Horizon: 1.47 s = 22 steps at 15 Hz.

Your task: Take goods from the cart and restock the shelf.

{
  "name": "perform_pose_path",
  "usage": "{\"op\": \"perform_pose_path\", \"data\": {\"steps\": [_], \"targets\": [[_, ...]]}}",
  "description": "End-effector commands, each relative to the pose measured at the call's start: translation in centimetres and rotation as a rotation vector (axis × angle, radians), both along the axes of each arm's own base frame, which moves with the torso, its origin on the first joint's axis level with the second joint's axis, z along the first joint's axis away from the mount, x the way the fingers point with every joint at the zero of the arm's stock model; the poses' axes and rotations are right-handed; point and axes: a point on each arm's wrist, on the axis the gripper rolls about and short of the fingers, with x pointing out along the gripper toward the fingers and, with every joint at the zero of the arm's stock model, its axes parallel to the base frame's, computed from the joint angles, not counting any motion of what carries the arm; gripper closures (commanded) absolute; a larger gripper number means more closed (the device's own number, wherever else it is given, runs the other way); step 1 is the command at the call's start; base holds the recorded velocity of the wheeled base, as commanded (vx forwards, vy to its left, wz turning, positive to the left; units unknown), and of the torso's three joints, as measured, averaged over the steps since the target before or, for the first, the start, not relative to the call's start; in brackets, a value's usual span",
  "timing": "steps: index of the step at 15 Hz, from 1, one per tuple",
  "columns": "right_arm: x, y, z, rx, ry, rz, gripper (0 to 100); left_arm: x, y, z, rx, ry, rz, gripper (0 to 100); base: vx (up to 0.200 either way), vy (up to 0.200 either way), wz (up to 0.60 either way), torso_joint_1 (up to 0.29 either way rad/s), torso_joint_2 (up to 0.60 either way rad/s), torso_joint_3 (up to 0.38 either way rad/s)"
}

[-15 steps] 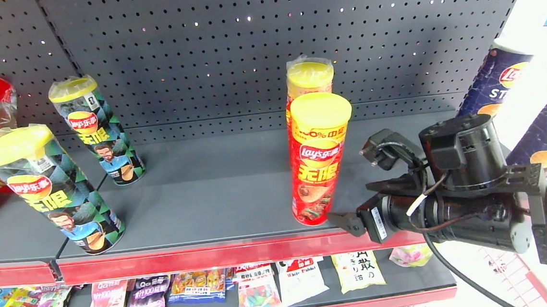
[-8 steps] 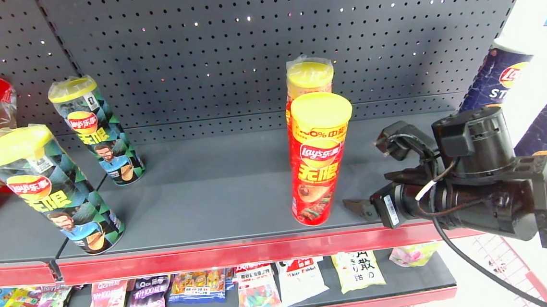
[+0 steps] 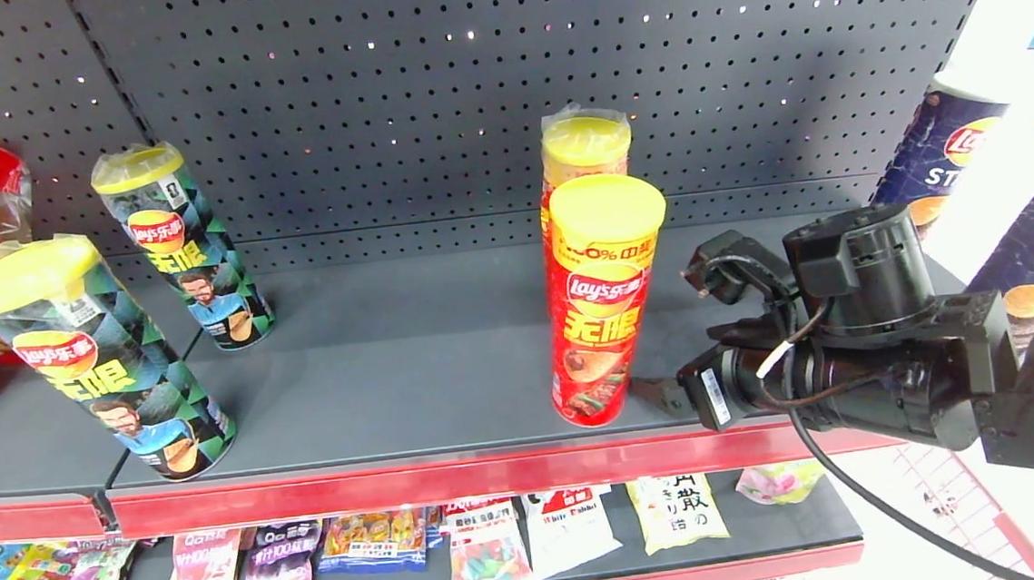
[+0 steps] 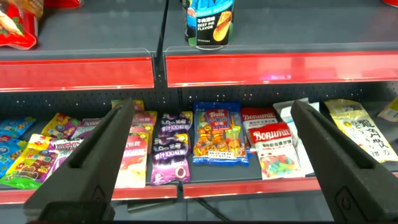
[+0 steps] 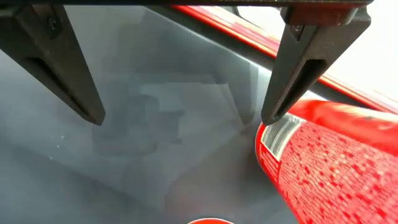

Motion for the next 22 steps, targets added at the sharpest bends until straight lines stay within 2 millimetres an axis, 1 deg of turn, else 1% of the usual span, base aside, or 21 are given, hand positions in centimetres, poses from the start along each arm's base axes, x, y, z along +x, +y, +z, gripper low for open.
{"op": "perform_pose_path", "data": {"steps": [1, 12, 16, 17, 18, 19, 20, 21, 22], "targets": [[0.0, 0.5, -0.2, -0.003, 0.003, 0.012, 0, 0.0, 0.0, 0.0, -0.001, 0.0, 0.0, 0, 0.0, 0.0, 0.0, 0.0, 0.0, 0.0], [0.5, 0.8, 0.0, 0.004, -0.004, 0.011, 0, 0.0, 0.0, 0.0, -0.001, 0.002, 0.0, 0, 0.0, 0.0, 0.0, 0.0, 0.0, 0.0], [0.0, -0.7, 1.0, 0.023, -0.028, -0.02, 0, 0.0, 0.0, 0.0, -0.001, 0.002, 0.0, 0, 0.0, 0.0, 0.0, 0.0, 0.0, 0.0], [-1.5, -2.4, 1.8, 0.041, -0.049, -0.038, 0, 0.0, 0.0, 0.0, -0.001, 0.002, 0.0, 0, 0.0, 0.0, 0.0, 0.0, 0.0, 0.0], [-2.7, -3.7, 2.1, 0.052, -0.061, -0.052, 0, 0.0, 0.0, 0.0, -0.001, 0.0, 0.0, 0, 0.0, 0.0, 0.0, 0.0, 0.0, 0.0], [-4.6, -5.5, 2.3, 0.067, -0.073, -0.064, 0, 0.0, 0.0, 0.0, -0.001, 0.0, 0.0, 0, 0.0, 0.0, 0.0, 0.0, 0.0, 0.0], [-6.0, -6.8, 2.3, 0.085, -0.081, -0.064, 0, 0.0, 0.0, 0.0, -0.001, 0.0, 0.0, 0, 0.0, 0.0, 0.0, 0.0, 0.0, 0.0], [-8.9, -9.1, 2.0, 0.126, -0.095, -0.034, 0, 0.0, 0.0, 0.0, -0.001, 0.0, 0.0, 0, 0.0, 0.0, 0.0, 0.0, 0.0, 0.0], [-11.7, -11.0, 1.5, 0.164, -0.115, -0.008, 0, 0.0, 0.0, 0.0, -0.001, 0.002, 0.0, 0, 0.0, 0.0, 0.0, 0.0, 0.0, 0.0]]}}
